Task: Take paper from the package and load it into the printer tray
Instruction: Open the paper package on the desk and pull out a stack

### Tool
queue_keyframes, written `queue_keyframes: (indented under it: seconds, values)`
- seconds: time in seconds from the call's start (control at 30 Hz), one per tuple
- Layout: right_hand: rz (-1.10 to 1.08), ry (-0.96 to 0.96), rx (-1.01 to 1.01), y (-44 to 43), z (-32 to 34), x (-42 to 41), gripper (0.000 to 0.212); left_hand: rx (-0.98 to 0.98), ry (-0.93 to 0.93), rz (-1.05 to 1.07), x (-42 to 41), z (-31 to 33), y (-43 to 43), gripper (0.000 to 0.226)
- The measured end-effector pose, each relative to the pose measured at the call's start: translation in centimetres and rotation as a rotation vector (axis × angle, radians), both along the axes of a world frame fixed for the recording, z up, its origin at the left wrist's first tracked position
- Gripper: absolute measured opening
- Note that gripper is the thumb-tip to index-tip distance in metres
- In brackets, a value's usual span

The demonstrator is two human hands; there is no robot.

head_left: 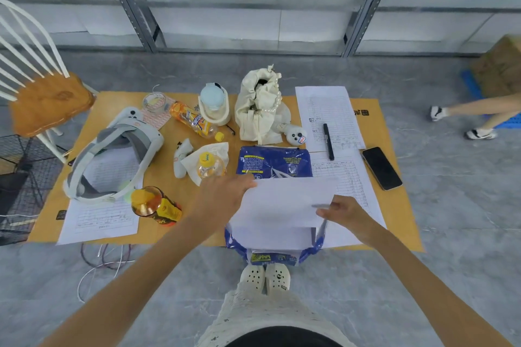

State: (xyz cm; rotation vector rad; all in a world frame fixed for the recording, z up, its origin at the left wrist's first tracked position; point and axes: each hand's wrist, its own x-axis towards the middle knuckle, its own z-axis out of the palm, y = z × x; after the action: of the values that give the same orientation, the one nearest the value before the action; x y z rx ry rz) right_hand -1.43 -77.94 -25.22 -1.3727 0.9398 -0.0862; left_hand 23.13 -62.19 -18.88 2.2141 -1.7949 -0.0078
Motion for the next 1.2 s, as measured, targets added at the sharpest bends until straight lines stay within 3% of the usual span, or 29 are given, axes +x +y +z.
queue_keyframes:
  seconds: [0.17, 0.2, 0.3, 0.43, 0.6, 0.7, 0.77, 0.83, 0.87, 1.0, 1.2]
  values:
    - [0.017, -0.061, -0.050, -1.5, 3.5, 2.6, 0.014, -0.038, 0.022, 0.071, 2.4, 6.1, -3.4, 0.024]
    - [0.032, -0.063, -0.073, -1.7, 4.1, 3.1, 0.004, -0.041, 0.040, 0.098, 3.0, 7.4, -4.0, 0.026]
    - [-0.013, -0.085, -0.094, -2.5, 5.3, 4.2, 0.039, -0.068, 0.185, 0.126, 4.8, 11.0, -5.5, 0.028]
    - [0.000, -0.139, -0.130, -3.1, 8.1, 5.1, 0.011, -0.056, 0.213, 0.119, 6.3, 14.1, -7.5, 0.028]
    - [-0.072, -0.184, -0.135, -4.5, 10.2, 5.7, 0.020, -0.062, 0.312, 0.088, 8.7, 15.2, -10.3, 0.031]
    - [-0.130, -0.227, -0.111, -4.9, 11.1, 5.9, 0.010, -0.169, 0.619, 0.046, 10.5, 15.7, -11.3, 0.026]
    - [-0.193, -0.243, -0.103, -5.1, 11.2, 6.0, 0.008, -0.208, 1.062, 0.036, 10.8, 15.7, -11.0, 0.020]
    - [-0.238, -0.260, -0.093, -5.4, 11.3, 6.0, 0.012, -0.135, 1.456, -0.015, 10.3, 14.4, -10.1, 0.034]
    - [-0.252, -0.271, -0.086, -5.5, 11.4, 6.0, 0.015, -0.036, 1.517, -0.015, 9.7, 13.3, -9.4, 0.042]
    - [-0.298, -0.298, -0.060, -5.6, 11.8, 6.5, 0.017, 0.274, 1.504, -0.016, 6.8, 8.8, -6.8, 0.040]
    - [-0.292, -0.277, -0.117, -5.4, 12.5, 7.8, 0.017, 0.123, 1.491, 0.229, 4.4, 7.9, -7.1, 0.045]
